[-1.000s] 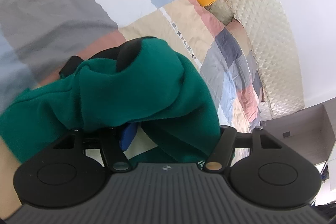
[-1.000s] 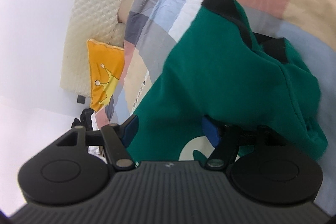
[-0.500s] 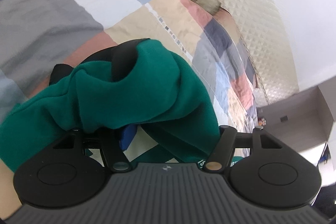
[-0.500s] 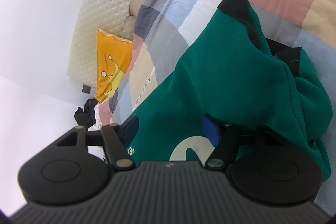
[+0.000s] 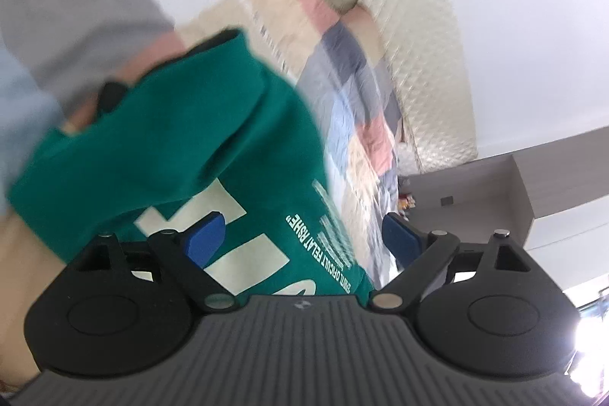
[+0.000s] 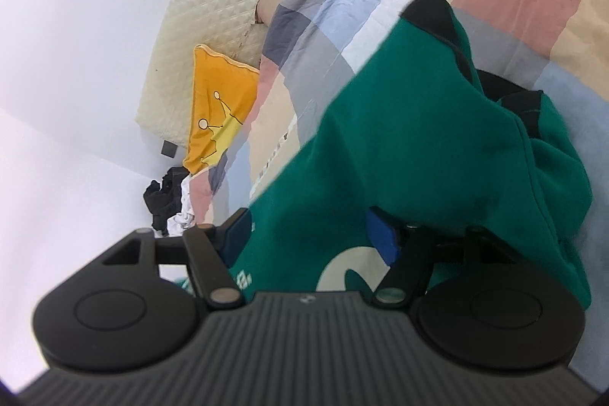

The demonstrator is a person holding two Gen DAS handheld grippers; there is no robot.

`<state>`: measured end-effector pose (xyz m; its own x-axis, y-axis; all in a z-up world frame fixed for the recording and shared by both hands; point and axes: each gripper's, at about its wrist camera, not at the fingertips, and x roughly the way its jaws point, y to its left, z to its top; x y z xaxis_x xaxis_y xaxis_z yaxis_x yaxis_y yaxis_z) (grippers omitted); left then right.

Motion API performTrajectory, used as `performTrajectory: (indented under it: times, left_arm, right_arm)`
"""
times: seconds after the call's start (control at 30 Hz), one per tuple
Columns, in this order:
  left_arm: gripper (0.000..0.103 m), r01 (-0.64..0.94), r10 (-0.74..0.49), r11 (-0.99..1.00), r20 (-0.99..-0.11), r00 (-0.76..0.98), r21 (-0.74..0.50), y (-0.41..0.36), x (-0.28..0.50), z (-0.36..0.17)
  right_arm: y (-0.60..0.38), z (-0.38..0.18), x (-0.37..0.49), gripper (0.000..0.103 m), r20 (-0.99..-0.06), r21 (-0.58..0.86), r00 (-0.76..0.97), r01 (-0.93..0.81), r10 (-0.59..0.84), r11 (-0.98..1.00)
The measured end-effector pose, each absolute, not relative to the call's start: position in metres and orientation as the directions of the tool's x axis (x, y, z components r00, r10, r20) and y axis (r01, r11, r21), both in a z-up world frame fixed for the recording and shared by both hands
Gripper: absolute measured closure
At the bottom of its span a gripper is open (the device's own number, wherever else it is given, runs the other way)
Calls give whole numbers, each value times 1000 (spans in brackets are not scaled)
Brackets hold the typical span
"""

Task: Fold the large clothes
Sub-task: 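Open both grippers and release the folded hoodie, then move both open grippers to the edge of the folded hoodie bundle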

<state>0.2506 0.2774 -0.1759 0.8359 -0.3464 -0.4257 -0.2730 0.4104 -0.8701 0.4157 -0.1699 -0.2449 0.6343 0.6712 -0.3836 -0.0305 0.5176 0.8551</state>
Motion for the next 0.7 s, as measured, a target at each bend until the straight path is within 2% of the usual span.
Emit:
performTrajectory:
  times: [0.17, 0.33, 0.4, 0.57, 0.7]
  left_arm:
    - [10, -264, -318, 467, -439, 840, -844, 267, 243, -166]
    - [10, -268, -215, 649, -509, 834, -712, 233, 263, -158]
    - [10, -260, -150, 728, -519, 842, -634, 215, 275, -154]
    - [10, -304, 91, 900, -548, 832, -313, 176, 302, -154]
    - [10, -325, 160, 923, -563, 811, -205, 169, 318, -168]
  right_arm:
    - [-164, -242, 418, 35, -395, 835, 638, -51, 661, 547]
    - [-157, -230, 412, 34, -419, 774, 640, -119, 644, 622]
    - [-153, -225, 411, 34, -438, 720, 647, -162, 624, 674]
    - [-145, -213, 409, 34, -457, 585, 692, -239, 558, 775]
    - [-137, -208, 409, 34, -485, 450, 725, -273, 489, 850]
